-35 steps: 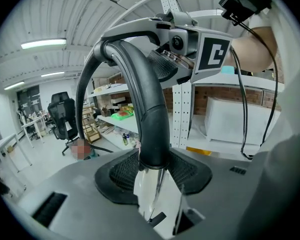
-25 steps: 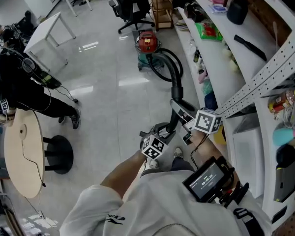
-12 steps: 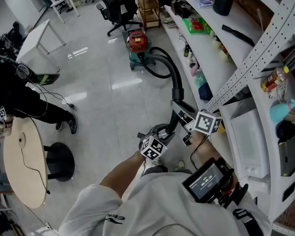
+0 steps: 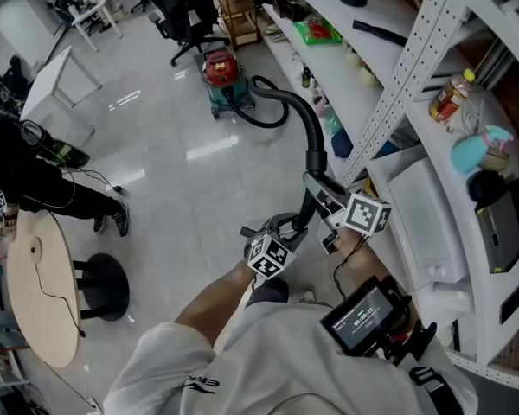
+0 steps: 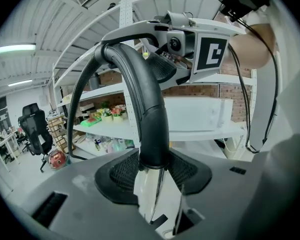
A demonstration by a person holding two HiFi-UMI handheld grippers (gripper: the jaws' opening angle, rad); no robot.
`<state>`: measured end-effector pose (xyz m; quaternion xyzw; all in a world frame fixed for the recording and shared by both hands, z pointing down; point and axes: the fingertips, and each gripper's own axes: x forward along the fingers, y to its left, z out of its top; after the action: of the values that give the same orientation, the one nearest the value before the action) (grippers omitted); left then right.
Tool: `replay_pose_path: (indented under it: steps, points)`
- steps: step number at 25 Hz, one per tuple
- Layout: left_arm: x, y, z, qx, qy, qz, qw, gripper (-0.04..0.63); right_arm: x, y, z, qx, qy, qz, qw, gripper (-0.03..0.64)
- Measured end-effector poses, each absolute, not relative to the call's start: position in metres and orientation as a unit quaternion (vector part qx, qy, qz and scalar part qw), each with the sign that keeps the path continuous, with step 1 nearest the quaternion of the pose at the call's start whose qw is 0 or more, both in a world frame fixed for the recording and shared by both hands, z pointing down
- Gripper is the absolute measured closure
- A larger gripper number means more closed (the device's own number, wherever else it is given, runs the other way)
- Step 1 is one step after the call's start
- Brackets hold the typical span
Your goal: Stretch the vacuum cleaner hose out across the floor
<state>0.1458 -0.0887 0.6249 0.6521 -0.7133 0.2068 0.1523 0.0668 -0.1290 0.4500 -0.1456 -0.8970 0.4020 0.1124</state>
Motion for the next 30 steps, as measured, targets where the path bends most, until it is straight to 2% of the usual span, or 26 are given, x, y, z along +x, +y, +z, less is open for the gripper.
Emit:
replay_pose_path:
  steps: [16, 30]
  points:
    - [0.304, -0.124, 0.634, 0.708, -0.648, 0.237, 0.15, 0.422, 0.224, -0.186, 0.465, -0.078, -0.892, 0.437, 0.08, 0.442]
    - [0.352, -0.089, 0.632, 0.791, -0.546, 0.258, 0.103, 0.422, 0.297, -0.171, 0.465, 0.051, -0.894, 0.445, 0.009, 0.442]
